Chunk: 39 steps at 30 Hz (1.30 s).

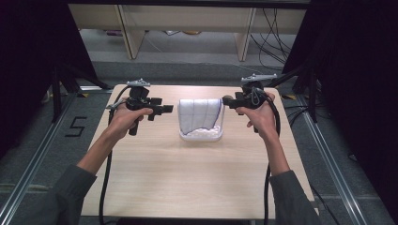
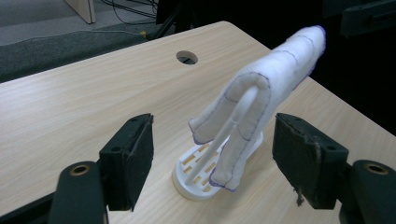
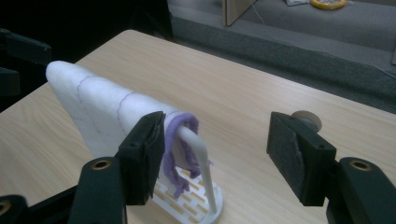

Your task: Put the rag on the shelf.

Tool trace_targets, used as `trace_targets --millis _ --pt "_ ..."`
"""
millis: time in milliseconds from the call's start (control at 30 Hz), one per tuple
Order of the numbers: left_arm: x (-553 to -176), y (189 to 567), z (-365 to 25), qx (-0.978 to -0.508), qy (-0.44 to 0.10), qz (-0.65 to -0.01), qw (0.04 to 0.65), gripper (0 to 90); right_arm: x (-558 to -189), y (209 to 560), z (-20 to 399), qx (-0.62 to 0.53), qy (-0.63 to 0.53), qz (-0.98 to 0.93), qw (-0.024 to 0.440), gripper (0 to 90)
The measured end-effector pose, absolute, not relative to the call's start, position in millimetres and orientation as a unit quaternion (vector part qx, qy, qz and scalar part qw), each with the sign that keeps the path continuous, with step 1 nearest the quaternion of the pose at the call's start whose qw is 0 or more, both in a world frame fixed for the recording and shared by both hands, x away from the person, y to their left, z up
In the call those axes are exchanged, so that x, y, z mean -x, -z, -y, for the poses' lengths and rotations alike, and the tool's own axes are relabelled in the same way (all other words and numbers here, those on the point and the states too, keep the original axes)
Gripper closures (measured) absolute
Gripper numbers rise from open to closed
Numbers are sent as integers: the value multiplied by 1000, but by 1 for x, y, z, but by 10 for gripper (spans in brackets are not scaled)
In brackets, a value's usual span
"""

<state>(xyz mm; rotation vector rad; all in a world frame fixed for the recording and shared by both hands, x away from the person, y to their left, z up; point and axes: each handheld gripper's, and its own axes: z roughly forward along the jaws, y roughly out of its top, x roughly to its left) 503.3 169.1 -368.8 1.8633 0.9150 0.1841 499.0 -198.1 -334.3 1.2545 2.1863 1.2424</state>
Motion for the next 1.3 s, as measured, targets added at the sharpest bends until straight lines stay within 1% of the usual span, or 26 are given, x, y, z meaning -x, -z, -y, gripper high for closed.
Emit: trace_targets --millis 100,300,500,533,600,900,933,967,1000,1033,1133,1233,1267,1300 --pt "-494 370 -169 -772 -66 -369 514 289 -491 334 198 -439 -444 -764 164 378" --pt "-482 373 -170 -772 -66 -359 520 286 -481 335 199 -426 -449 -767 168 375" --pt "-468 381 -173 -768 -60 -353 532 274 -472 341 202 -418 -460 -766 165 368" --pt "-466 383 -173 -767 -59 -353 533 274 -469 342 202 -421 -461 -765 158 367" --pt "-462 386 -173 -771 -65 -350 529 269 -465 346 203 -417 -463 -765 164 362" --pt "-447 395 -173 -776 -70 -342 525 265 -448 355 201 -422 -476 -755 161 351" --pt "-446 396 -173 -779 -68 -340 522 264 -448 356 203 -413 -474 -759 168 349" --pt "-444 397 -173 -778 -69 -339 524 264 -446 357 202 -411 -480 -758 162 349" --pt "-443 397 -173 -782 -69 -338 519 263 -443 357 203 -411 -478 -758 168 349" --pt "-442 398 -173 -782 -73 -337 520 261 -442 359 203 -406 -480 -758 172 349" --pt "-438 400 -171 -782 -72 -337 520 261 -437 361 202 -406 -478 -762 163 348" --pt "-433 401 -171 -782 -71 -332 522 260 -434 362 203 -398 -480 -763 171 346" --pt "-432 400 -171 -782 -73 -334 521 260 -432 362 203 -404 -478 -762 164 346" --pt "-431 401 -171 -782 -73 -331 523 260 -430 364 204 -401 -470 -768 171 343"
